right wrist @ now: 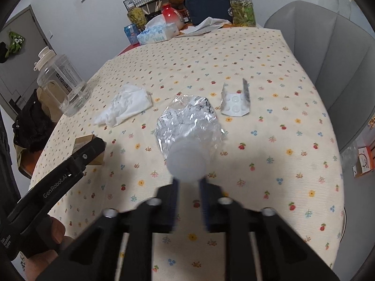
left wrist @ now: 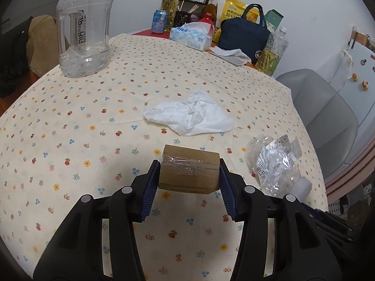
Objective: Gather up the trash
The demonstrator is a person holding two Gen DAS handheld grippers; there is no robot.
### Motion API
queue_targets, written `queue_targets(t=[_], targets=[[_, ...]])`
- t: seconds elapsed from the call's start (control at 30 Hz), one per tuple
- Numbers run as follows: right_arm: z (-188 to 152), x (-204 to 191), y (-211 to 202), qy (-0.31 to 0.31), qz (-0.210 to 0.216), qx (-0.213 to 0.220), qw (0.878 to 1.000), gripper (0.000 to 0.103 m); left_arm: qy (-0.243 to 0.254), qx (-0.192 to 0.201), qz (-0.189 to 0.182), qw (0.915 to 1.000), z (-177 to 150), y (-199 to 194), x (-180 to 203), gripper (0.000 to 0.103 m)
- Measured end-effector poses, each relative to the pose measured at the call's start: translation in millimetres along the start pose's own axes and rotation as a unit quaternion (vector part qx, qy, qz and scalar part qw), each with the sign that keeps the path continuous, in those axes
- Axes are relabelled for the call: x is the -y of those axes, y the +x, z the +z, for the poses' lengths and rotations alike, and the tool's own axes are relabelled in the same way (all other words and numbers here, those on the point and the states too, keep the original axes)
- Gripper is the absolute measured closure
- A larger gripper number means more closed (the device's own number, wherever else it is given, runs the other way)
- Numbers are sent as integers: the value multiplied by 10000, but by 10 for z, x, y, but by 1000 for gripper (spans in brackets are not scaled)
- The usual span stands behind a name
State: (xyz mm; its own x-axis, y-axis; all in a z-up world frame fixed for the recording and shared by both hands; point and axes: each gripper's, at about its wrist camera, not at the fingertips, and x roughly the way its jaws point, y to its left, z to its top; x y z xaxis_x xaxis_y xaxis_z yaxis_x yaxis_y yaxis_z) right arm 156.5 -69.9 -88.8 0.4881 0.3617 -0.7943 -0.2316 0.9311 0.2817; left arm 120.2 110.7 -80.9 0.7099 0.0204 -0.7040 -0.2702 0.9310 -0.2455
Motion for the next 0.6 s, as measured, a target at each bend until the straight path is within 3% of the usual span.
queue_targets(t=[0.1,0.33,0.4,0.43,0.47,0.6], targets=[[3,-27,-24,-27,-3,82,10000,102,-4,-8,-7,10000,-2,16,2,54],[18,-25,-70,-53,-7,45,10000,97,-4,3,-2,10000,2,13,3,54],[9,-15,-84,-49,-29,25,10000,83,-19,25,9,10000,8,4,-7,54],[6,-8,-98,-36,-25,49,10000,57,-27,31,10,10000,12,-4,-11,54],[2,-5,-125,-31,-62,127,9999,49,-29,38,13,10000,14,-9,-17,54],[39,4,-131,-24,-91,173,9998,50,-45,35,10,10000,17,-7,-34,54]])
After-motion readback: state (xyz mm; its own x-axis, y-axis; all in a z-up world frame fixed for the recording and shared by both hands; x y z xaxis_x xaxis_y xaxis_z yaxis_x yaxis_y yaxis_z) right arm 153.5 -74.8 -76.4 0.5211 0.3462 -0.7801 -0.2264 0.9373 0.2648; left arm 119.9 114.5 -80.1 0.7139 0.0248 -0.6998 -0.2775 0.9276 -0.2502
